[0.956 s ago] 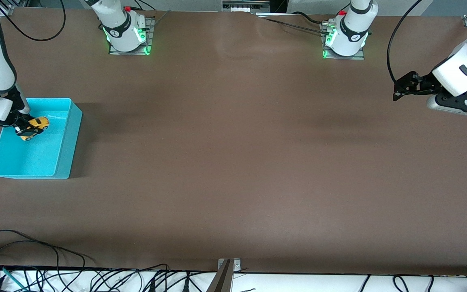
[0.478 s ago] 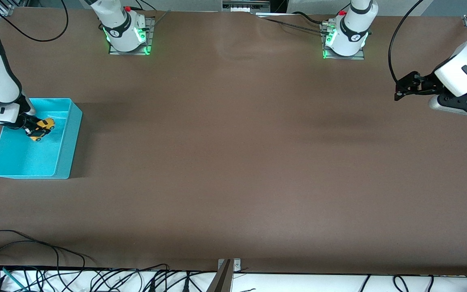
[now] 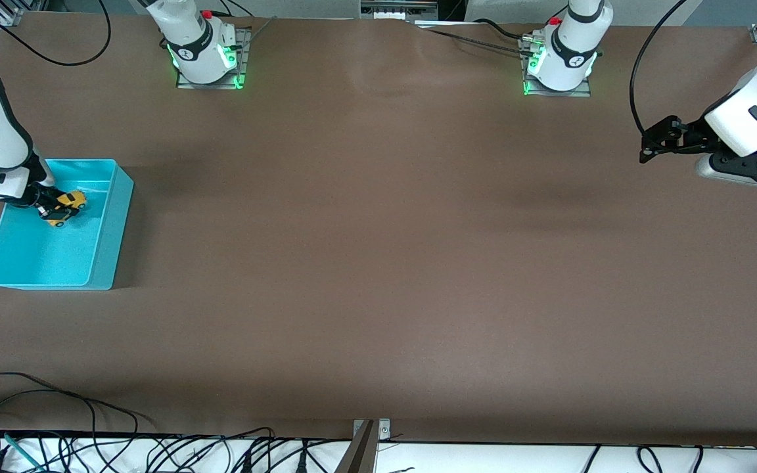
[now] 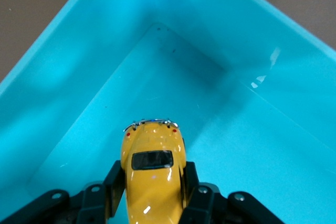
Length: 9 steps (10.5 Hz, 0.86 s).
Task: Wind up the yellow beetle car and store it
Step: 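Lower the car onto the box floor and open the right gripper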
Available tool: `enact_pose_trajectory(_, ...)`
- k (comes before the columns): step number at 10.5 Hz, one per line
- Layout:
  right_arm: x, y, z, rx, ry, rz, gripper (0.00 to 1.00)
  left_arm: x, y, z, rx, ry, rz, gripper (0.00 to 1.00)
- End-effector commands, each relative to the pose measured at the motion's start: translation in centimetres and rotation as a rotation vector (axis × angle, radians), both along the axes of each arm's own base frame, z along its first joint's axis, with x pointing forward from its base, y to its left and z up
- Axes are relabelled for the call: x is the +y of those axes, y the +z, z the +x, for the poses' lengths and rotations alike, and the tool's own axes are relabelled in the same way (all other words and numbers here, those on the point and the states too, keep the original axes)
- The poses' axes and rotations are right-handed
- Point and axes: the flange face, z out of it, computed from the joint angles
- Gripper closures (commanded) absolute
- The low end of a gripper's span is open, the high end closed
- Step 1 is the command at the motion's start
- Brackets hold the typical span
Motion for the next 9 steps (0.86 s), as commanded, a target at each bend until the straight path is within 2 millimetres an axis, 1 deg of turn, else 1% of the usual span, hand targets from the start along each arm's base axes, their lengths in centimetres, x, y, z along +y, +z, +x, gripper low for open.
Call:
enact_pose_trajectory(1,-2.1,-1.4,-1.7,-0.024,0.144,0.05,0.78,0.4,0.6,0.3,0.004,0.012,-0.014,0.0)
enact_pose_trajectory(2,-2.9,-1.8,-2.4,-0.02,0.125,0.054,0.71,0.5,0.6,0.3,0.004,0.015,-0.014,0.0)
enact_pose_trajectory(3,-2.9,-1.8,-2.6,-0.01,0.124,0.061,0.59,0.6,0.5,0.3,0.007,0.019,-0.012,0.0)
enact_pose_trajectory(4,-2.8,-1.5,-2.7,0.011,0.117,0.083,0.01,0.4,0.5,0.3,0.005,0.018,-0.012,0.0)
enact_pose_trajectory(5,-2.5,-1.0,-2.4,0.018,0.116,0.089,0.0,0.4,0.5,0.3,0.005,0.018,-0.012,0.0)
enact_pose_trajectory(7,-2.0,0.8,-1.8,0.024,0.081,0.082,0.0,0.2,0.5,0.3,0.005,0.015,-0.012,0.0)
enact_pose_trajectory(8,-1.6,1.8,-1.2,0.018,0.049,0.064,0.0,0.1,0.5,0.3,0.005,0.013,-0.012,0.0)
enact_pose_trajectory(9,-0.8,3.3,-0.1,0.008,0.009,0.039,0.0,0.1,0.5,0.3,0.007,0.013,-0.012,0.0)
